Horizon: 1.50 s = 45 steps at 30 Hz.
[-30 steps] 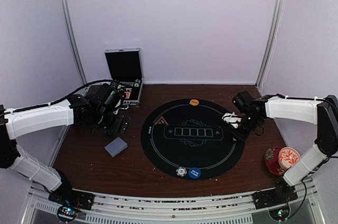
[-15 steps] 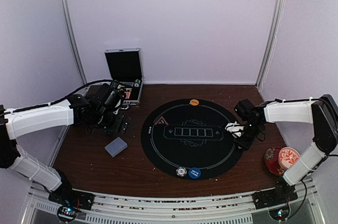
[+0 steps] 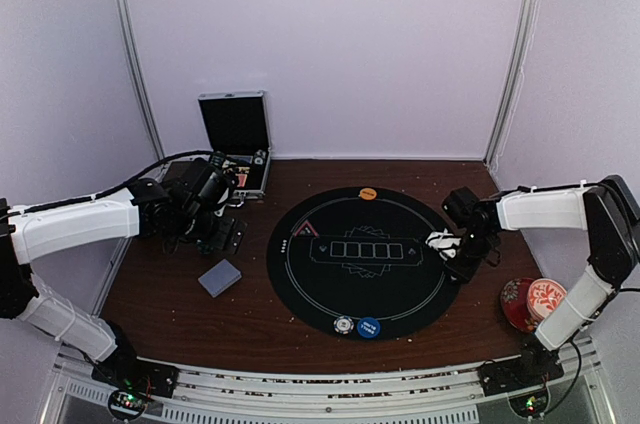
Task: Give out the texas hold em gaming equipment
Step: Place the poker chips pile in the dealer area.
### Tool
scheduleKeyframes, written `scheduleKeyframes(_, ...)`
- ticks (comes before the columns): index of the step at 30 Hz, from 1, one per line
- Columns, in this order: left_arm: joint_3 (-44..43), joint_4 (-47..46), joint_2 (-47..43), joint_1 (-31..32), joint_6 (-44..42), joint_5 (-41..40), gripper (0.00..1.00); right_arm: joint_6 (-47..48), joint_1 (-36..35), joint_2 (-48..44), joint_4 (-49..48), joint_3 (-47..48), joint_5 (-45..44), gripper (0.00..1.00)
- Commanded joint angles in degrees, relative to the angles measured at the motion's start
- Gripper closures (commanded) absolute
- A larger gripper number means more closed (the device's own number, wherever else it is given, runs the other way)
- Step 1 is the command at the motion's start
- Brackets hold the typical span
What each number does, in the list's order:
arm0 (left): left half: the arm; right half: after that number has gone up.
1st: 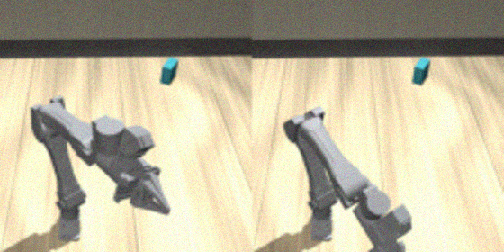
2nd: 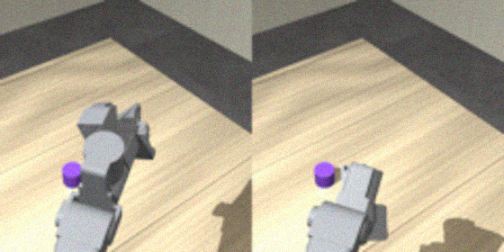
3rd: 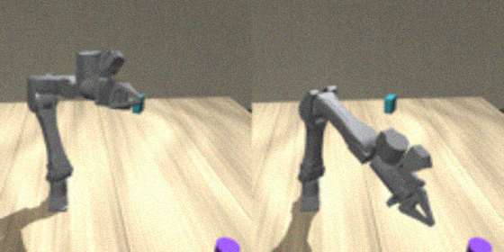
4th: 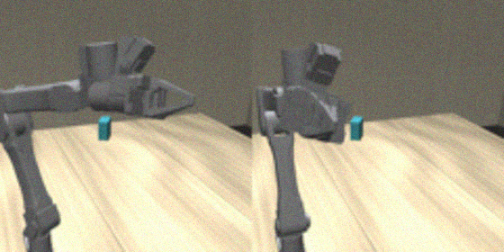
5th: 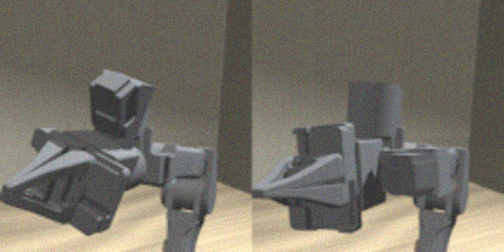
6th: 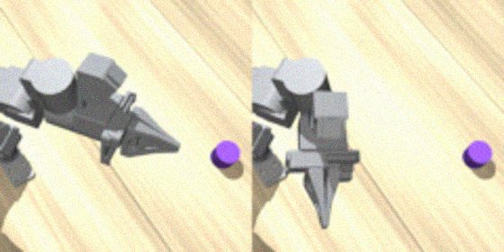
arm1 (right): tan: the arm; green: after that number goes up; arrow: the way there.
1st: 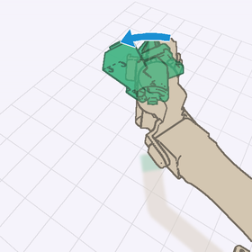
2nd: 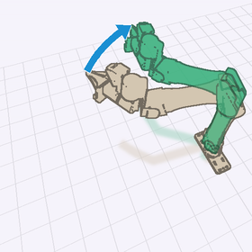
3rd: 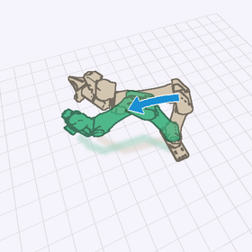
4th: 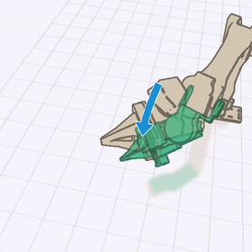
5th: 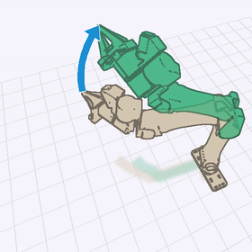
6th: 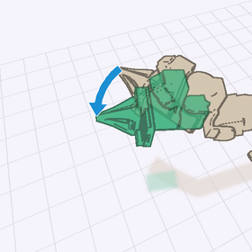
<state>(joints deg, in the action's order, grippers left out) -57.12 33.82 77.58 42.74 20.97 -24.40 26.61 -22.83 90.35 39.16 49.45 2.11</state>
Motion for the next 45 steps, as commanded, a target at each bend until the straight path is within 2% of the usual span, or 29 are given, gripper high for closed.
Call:
scheduleKeyframes(1,0.2,-2.4,-0.3,-0.4,0.0,0.0,0.02,-1.0,0.7,1.4,-5.1,0.7,-3.7,0.82)
scheduleKeyframes(16,0.1,-2.4,-0.1,-0.5,0.1,0.0,0.02,-1.7,0.8,2.0,-6.3,1.4,-4.9,0.82)
scheduleKeyframes(23,0.1,-2.4,-0.1,-0.5,0.0,0.0,0.02,-1.3,0.9,1.6,-5.8,1.0,-4.4,0.79)
scheduleKeyframes(26,0.2,-2.4,0.0,-0.4,0.0,-0.1,0.02,-1.2,0.9,1.2,-5.6,0.9,-4.2,0.76)
scheduleKeyframes(36,0.1,-2.4,0.2,-0.4,0.0,-0.2,0.02,-1.3,1.0,-0.4,-4.7,0.9,-3.5,0.53)
scheduleKeyframes(45,0.1,-2.4,0.4,-0.4,-0.1,-0.4,0.02,-2.0,1.0,-2.3,-2.9,2.4,-3.2,0.46)
